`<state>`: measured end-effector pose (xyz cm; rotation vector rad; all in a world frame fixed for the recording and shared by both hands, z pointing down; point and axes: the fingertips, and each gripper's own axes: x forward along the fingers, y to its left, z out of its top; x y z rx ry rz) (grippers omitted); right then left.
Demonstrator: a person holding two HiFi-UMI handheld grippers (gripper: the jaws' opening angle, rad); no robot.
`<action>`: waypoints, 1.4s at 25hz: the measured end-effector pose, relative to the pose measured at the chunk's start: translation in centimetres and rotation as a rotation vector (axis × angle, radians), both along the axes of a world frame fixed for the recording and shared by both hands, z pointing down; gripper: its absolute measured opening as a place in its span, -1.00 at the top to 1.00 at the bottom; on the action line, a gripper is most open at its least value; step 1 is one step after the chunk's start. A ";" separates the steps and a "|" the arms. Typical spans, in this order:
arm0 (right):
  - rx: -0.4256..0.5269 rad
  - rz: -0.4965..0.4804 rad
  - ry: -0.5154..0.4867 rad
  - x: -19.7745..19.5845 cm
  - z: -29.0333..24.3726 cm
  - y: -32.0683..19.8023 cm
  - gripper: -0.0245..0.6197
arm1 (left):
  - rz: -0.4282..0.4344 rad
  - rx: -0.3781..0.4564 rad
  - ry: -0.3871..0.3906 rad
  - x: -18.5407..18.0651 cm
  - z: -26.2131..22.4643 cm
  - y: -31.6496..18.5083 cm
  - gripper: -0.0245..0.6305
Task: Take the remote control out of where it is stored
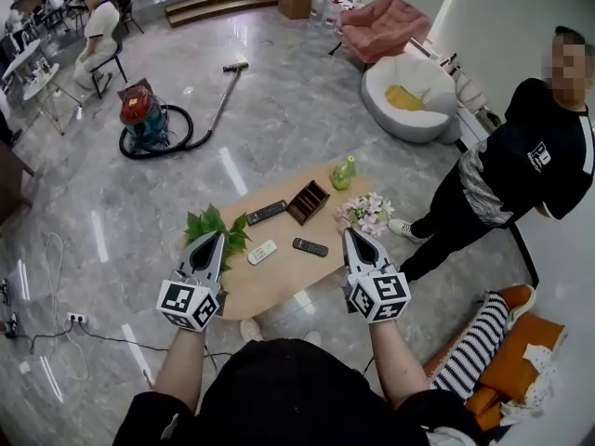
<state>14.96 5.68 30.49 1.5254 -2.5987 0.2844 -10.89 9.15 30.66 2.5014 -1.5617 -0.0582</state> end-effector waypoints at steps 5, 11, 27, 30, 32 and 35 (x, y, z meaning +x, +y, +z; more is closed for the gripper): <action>0.014 -0.024 -0.021 1.7 -0.2 0.2 0.90 | -0.010 0.025 -0.002 3.1 -0.9 1.1 0.90; 0.030 -0.059 -0.036 2.4 -0.9 0.8 0.90 | -0.035 0.018 -0.009 4.6 -1.1 2.5 0.90; 0.047 -0.040 -0.051 3.9 -1.8 0.1 0.90 | -0.002 0.045 -0.008 6.2 -2.0 0.9 0.90; 0.047 -0.030 -0.051 4.1 -1.8 -0.2 0.90 | 0.009 0.045 -0.006 6.5 -2.1 0.4 0.90; 0.047 -0.030 -0.048 4.2 -1.7 -0.3 0.90 | 0.011 0.045 -0.006 6.6 -2.0 0.2 0.90; 0.048 -0.035 -0.043 4.0 -1.7 -0.4 0.90 | 0.008 0.044 -0.005 6.5 -1.9 0.1 0.90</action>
